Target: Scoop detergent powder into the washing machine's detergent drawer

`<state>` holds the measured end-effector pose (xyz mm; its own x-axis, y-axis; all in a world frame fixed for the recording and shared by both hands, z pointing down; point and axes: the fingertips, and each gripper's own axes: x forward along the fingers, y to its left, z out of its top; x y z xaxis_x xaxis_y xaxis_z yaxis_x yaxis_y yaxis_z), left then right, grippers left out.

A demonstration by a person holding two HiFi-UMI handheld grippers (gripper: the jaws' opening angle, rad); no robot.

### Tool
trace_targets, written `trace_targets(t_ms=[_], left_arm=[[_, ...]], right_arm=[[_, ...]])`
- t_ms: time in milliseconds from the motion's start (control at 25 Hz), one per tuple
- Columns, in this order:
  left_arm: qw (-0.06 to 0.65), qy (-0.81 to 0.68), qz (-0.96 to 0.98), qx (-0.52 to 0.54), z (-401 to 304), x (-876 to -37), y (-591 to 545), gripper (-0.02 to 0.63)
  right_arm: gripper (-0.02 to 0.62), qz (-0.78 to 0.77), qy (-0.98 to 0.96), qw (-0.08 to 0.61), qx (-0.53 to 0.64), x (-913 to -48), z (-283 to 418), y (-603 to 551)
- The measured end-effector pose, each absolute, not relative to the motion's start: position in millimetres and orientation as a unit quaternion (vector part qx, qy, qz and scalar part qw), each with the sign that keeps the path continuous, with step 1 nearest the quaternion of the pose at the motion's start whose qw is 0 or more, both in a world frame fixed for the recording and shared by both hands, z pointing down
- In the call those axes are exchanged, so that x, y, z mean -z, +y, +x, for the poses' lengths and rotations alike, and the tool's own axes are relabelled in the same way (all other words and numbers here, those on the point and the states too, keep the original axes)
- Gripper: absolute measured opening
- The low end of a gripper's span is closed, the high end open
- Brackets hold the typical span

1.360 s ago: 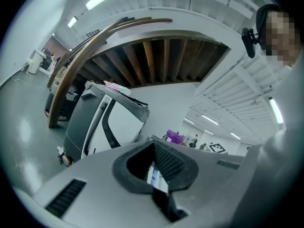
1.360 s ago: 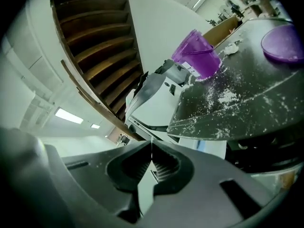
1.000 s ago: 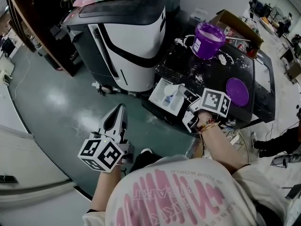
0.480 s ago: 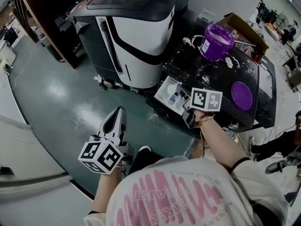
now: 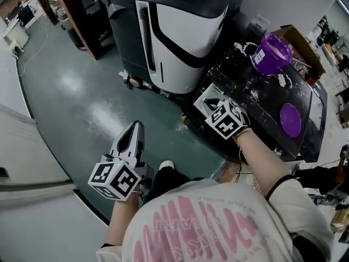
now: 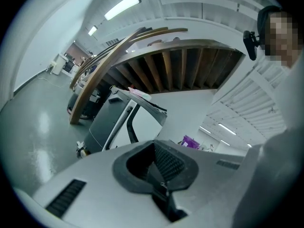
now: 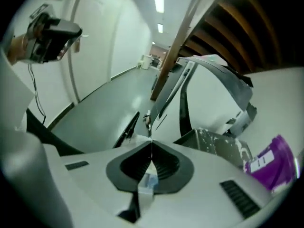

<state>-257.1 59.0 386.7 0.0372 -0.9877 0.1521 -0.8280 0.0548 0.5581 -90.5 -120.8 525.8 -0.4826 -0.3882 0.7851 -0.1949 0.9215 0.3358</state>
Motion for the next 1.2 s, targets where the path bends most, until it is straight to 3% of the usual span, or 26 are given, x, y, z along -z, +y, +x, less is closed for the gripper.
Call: trace_targets(t_ms=[480,680,880,1200], left_arm=[[0.264,-0.691,0.654,0.159,-260,-390,76,0.003],[0.262,-0.692,0.654,0.161,-258,-389,77,0.003],[0.259,-0.691,0.656,0.159,-257,-385,80,0.003],[0.255,-0.676,0.674,0.152,-240,-378,69,0.003]], right_arm=[[0.003,0.122,-0.793,0.529,0.277,-536,-96,-103],[0.003,0.132,-0.788,0.524,0.294,-532,-96,-107],[0.003,0.209,-0.847,0.462,0.158,-509,-89,-119],[0.003,0.326,-0.904,0.248,-0.121,-467,-50,-141]])
